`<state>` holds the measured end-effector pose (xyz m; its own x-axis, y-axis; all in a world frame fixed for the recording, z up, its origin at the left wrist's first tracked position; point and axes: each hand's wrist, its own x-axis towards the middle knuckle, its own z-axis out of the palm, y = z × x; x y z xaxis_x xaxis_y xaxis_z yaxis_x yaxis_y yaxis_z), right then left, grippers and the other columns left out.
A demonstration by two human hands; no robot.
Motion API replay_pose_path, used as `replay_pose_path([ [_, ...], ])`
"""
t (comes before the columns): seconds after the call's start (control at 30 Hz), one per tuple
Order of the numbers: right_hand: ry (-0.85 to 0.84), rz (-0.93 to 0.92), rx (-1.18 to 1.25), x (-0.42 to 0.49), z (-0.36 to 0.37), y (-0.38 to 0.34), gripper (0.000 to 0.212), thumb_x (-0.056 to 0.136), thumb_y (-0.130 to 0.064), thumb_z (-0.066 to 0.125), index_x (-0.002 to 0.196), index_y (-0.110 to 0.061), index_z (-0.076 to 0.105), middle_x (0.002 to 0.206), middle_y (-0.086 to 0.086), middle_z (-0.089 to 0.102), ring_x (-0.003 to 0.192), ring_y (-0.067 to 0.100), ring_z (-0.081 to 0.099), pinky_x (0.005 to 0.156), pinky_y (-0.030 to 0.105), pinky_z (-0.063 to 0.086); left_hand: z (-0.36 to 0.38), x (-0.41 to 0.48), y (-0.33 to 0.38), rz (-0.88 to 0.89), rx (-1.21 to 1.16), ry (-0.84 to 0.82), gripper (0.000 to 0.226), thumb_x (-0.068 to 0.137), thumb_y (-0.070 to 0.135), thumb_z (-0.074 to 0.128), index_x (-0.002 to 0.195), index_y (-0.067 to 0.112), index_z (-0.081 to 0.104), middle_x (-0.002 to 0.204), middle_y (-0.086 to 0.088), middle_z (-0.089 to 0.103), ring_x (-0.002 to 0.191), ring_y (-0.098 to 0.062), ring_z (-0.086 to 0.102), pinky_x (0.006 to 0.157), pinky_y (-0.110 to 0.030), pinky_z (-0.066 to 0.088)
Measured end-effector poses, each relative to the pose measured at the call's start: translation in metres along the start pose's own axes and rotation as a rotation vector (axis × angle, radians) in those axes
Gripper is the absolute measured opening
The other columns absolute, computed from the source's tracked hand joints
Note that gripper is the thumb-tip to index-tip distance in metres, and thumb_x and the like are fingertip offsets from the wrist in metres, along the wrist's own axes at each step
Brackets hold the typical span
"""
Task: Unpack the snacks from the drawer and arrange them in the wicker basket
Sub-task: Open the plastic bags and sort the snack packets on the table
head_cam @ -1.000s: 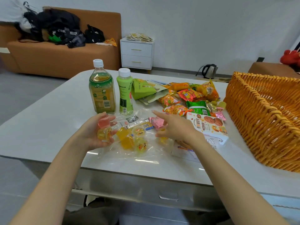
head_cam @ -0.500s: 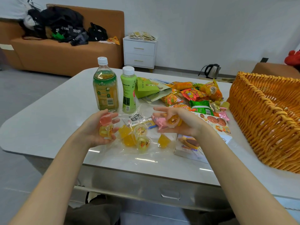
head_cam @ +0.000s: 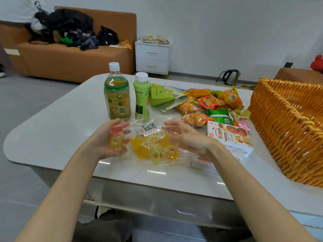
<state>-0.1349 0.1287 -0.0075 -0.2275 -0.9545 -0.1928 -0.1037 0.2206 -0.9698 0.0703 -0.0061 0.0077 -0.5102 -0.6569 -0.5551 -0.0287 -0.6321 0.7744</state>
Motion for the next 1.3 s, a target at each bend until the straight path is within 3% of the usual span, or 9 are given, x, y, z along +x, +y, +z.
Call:
replay_pose_path([
  [0.17, 0.379, -0.141, -0.369, 0.004, -0.009, 0.013, 0.024, 0.076, -0.008, 0.079, 0.097, -0.006, 0.068, 0.096, 0.004, 0.072, 0.09, 0.018, 0.07, 0.08, 0.033, 0.059, 0.004, -0.003, 0.001, 0.089, 0.023, 0.068, 0.029, 0.098, 0.039, 0.048, 0.105, 0.018, 0.067, 0.092, -0.007, 0.05, 0.083, -0.022, 0.056, 0.063, -0.032, 0.042],
  [0.27, 0.528, -0.181, -0.383, -0.005, -0.017, 0.008, 0.009, 0.081, -0.009, 0.074, 0.088, -0.011, 0.068, 0.08, 0.001, 0.069, 0.074, 0.019, 0.069, 0.064, 0.028, 0.059, 0.009, -0.007, 0.003, 0.208, 0.03, 0.056, 0.03, 0.098, 0.041, 0.046, 0.092, 0.018, 0.065, 0.086, -0.003, 0.052, 0.087, -0.02, 0.053, 0.063, -0.031, 0.042],
  [0.33, 0.613, -0.222, -0.325, -0.012, -0.023, 0.001, 0.007, 0.087, -0.009, 0.067, 0.09, -0.015, 0.067, 0.086, 0.002, 0.068, 0.079, 0.022, 0.068, 0.071, 0.033, 0.059, 0.014, -0.011, 0.002, 0.281, 0.019, 0.007, 0.03, 0.099, 0.042, 0.045, 0.092, 0.017, 0.061, 0.086, -0.002, 0.054, 0.081, -0.016, 0.051, 0.064, -0.03, 0.044],
  [0.47, 0.481, -0.128, 0.205, -0.029, -0.021, -0.013, 0.018, 0.097, -0.018, 0.054, 0.108, -0.01, 0.066, 0.11, 0.011, 0.069, 0.102, 0.027, 0.065, 0.089, 0.032, 0.054, 0.038, -0.016, -0.007, 0.419, 0.063, 0.106, 0.054, 0.083, 0.059, 0.058, 0.119, 0.019, 0.056, 0.123, -0.003, 0.056, 0.102, -0.019, 0.059, 0.065, -0.029, 0.047],
  [0.63, 0.423, -0.021, 0.432, -0.058, -0.035, -0.007, 0.018, 0.098, -0.024, 0.052, 0.109, -0.018, 0.066, 0.106, 0.001, 0.07, 0.099, 0.021, 0.063, 0.085, 0.029, 0.052, 0.093, -0.037, -0.024, 0.516, 0.163, -0.1, 0.022, 0.098, 0.044, 0.047, 0.097, 0.027, 0.061, 0.088, 0.008, 0.058, 0.083, -0.009, 0.052, 0.076, -0.026, 0.042],
  [0.8, 0.657, 0.002, 0.366, -0.091, -0.075, 0.004, 0.015, 0.098, -0.026, 0.055, 0.109, -0.02, 0.063, 0.112, 0.002, 0.068, 0.102, 0.019, 0.062, 0.081, 0.026, 0.051, 0.162, -0.026, -0.053, 0.725, 0.576, -0.233, 0.022, 0.095, 0.037, 0.055, 0.088, 0.019, 0.065, 0.082, 0.008, 0.062, 0.066, 0.004, 0.055, 0.059, -0.011, 0.042],
  [1.0, 0.769, 0.062, 0.437, -0.12, -0.118, 0.013, 0.018, 0.098, -0.022, 0.055, 0.112, -0.013, 0.061, 0.102, 0.001, 0.068, 0.097, 0.02, 0.062, 0.087, 0.031, 0.05, 0.202, 0.013, -0.107, 0.884, 1.264, -0.252, 0.03, 0.083, 0.042, 0.069, 0.102, 0.019, 0.07, 0.115, -0.002, 0.047, 0.115, -0.019, 0.04, 0.094, -0.031, 0.038],
  [1.2, 0.778, 0.105, 0.205, -0.13, -0.128, 0.03, 0.023, 0.1, -0.025, 0.051, 0.12, -0.017, 0.058, 0.106, -0.002, 0.064, 0.098, 0.017, 0.06, 0.076, 0.026, 0.05, 0.217, 0.016, -0.117, 0.831, 1.313, -0.263, 0.07, 0.076, 0.061, 0.068, 0.134, 0.026, 0.05, 0.137, 0.001, 0.046, 0.129, -0.019, 0.036, 0.105, -0.04, 0.037],
  [1.3, 0.826, 0.115, 0.003, -0.128, -0.127, 0.034, 0.023, 0.101, -0.026, 0.048, 0.12, -0.018, 0.058, 0.108, -0.003, 0.062, 0.095, 0.012, 0.057, 0.08, 0.027, 0.049, 0.214, 0.007, -0.113, 0.821, 1.16, -0.302, 0.055, 0.091, 0.048, 0.057, 0.137, 0.02, 0.049, 0.138, -0.001, 0.048, 0.132, -0.019, 0.036, 0.108, -0.038, 0.033],
])
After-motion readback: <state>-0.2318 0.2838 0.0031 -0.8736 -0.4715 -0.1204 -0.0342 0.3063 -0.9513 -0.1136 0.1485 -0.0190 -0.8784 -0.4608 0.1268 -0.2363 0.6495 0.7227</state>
